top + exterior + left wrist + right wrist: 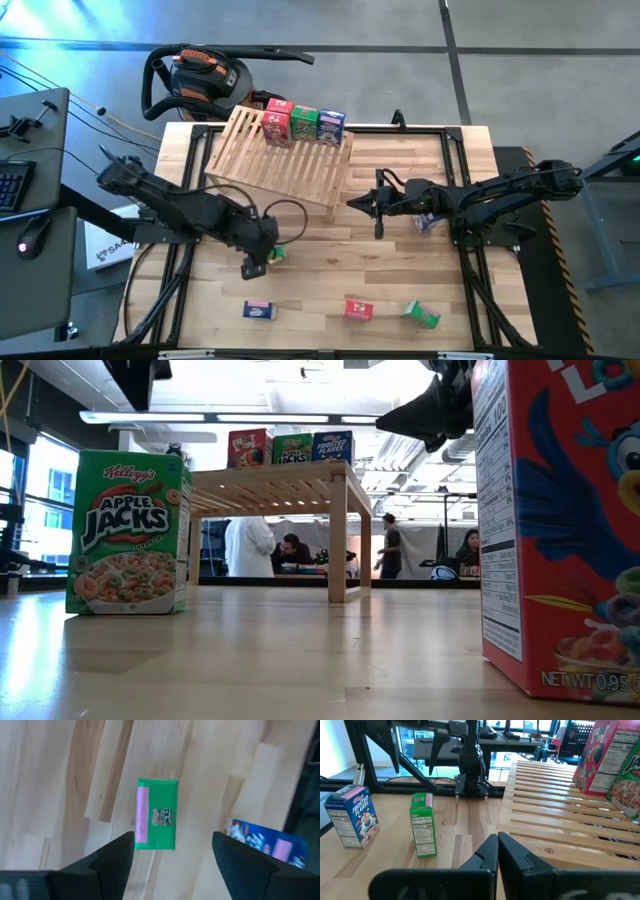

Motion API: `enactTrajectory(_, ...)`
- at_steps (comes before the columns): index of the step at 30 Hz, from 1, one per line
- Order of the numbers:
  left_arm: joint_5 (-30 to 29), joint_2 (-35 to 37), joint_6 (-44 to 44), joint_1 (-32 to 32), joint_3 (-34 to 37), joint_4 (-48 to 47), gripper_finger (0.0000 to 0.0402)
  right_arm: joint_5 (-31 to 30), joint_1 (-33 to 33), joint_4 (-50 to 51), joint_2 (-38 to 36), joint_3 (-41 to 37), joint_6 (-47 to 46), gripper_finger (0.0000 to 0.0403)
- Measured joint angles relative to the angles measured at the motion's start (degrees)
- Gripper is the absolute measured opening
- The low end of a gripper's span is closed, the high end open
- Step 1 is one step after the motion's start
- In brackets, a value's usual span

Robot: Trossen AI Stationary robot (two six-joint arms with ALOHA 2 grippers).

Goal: Stack cereal on shelf
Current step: Put the left green cereal box aligned with the other green cereal box on the shelf

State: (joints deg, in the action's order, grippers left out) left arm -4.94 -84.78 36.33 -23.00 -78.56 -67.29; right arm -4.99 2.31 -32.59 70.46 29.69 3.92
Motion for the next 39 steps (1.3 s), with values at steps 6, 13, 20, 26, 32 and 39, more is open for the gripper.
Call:
enactTrajectory(6, 0.0, -4.7, -1.9, 0.1, 0.0, -0.5, 0.0279, 0.0, 0.0, 0.2, 0.0, 0.0, 0.1, 0.0001)
enactTrajectory(13, -1.8, -8.4, -2.6, 0.1, 0.0, -0.7, 0.0287, 0.0, 0.0, 0.2, 0.0, 0.0, 0.1, 0.0001)
enactTrajectory(20, -2.4, -11.5, -3.1, 0.5, 0.0, -0.9, 0.0287, 0.3, 0.0, 0.2, 0.0, 0.0, 0.0, 0.0001)
enactTrajectory(26, -4.0, -13.1, -3.0, 0.6, 0.0, -0.8, 0.0287, 0.5, 0.0, 0.2, 0.0, 0.0, 0.0, 0.0001)
enactTrajectory(32, -3.9, -13.0, -3.0, 0.6, 3.7, 1.2, 0.0271, 0.7, 0.0, 0.2, 0.0, 0.0, 0.0, 0.0001)
enactTrajectory(39, -1.5, -12.8, -7.2, 0.6, 4.9, 1.4, 0.0224, 0.8, 0.0, 0.2, 0.0, 0.0, 0.0, 0.0001)
